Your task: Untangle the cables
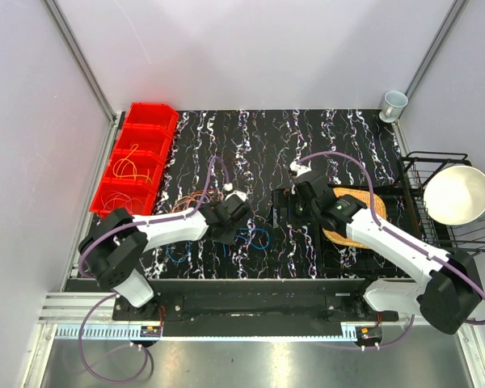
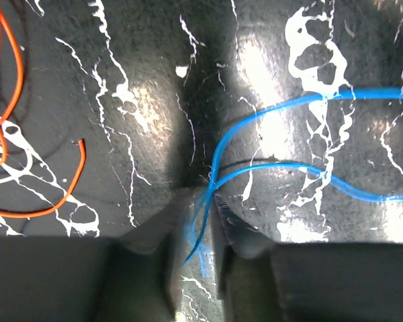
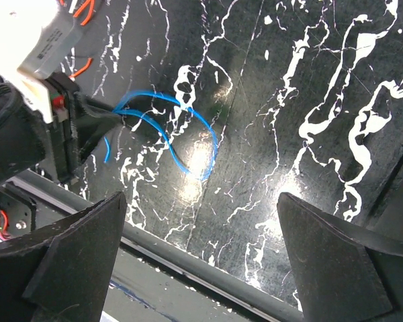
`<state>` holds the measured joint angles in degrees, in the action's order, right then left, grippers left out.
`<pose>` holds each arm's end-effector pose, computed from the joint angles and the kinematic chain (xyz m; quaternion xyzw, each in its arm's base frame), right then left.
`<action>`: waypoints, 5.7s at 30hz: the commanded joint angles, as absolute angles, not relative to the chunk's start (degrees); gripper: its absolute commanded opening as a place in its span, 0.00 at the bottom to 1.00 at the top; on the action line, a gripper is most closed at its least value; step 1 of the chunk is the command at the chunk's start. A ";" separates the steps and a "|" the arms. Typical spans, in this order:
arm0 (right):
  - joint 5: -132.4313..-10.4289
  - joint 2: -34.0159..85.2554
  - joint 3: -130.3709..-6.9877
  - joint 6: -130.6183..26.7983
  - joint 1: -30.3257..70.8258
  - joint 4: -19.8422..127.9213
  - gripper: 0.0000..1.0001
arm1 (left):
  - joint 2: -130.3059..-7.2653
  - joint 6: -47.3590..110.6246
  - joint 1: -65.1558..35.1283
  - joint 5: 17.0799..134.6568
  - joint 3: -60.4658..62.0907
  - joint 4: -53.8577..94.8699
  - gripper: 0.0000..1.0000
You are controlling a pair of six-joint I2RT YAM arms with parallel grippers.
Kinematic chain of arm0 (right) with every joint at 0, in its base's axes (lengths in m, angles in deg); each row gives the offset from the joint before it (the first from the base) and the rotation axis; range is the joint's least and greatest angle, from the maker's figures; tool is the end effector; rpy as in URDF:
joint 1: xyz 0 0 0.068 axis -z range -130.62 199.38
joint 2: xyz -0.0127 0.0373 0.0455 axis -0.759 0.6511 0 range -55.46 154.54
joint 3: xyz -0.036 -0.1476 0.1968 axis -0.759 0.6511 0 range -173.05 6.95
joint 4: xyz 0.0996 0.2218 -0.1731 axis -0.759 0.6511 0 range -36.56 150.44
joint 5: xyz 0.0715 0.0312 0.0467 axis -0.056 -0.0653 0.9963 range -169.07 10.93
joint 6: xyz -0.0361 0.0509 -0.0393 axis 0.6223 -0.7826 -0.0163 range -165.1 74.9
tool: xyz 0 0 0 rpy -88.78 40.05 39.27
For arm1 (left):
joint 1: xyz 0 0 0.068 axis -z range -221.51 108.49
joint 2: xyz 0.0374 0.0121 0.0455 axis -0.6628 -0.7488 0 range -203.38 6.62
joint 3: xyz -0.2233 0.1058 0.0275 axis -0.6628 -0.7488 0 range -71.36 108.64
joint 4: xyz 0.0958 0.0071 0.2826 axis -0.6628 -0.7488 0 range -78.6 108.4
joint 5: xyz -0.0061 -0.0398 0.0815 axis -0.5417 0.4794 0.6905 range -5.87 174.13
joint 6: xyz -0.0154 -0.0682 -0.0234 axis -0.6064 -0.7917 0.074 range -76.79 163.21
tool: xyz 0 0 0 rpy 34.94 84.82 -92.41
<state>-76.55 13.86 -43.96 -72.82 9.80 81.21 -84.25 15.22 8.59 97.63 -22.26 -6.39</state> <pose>0.2435 0.2048 0.2064 -0.1039 0.9217 0.2237 0.2992 0.2219 -0.2429 0.0849 0.1631 0.9589 -0.0377 0.2291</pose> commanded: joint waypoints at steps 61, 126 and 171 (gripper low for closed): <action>-82.24 10.90 -42.18 -69.88 9.91 81.22 1.00 | -110.27 33.01 -46.87 72.00 38.52 7.24 0.00; -80.74 12.65 -42.18 -69.88 9.91 81.04 1.00 | -107.20 36.01 -47.93 96.61 30.50 6.98 0.73; -80.92 16.52 -42.79 -69.97 9.91 80.69 0.99 | -56.13 2.96 -27.10 103.64 -30.84 -9.11 0.89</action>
<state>-80.96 15.67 -41.73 -70.50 9.80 81.96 -56.54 5.41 -27.25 103.02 -28.18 -14.11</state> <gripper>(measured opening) 0.993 0.876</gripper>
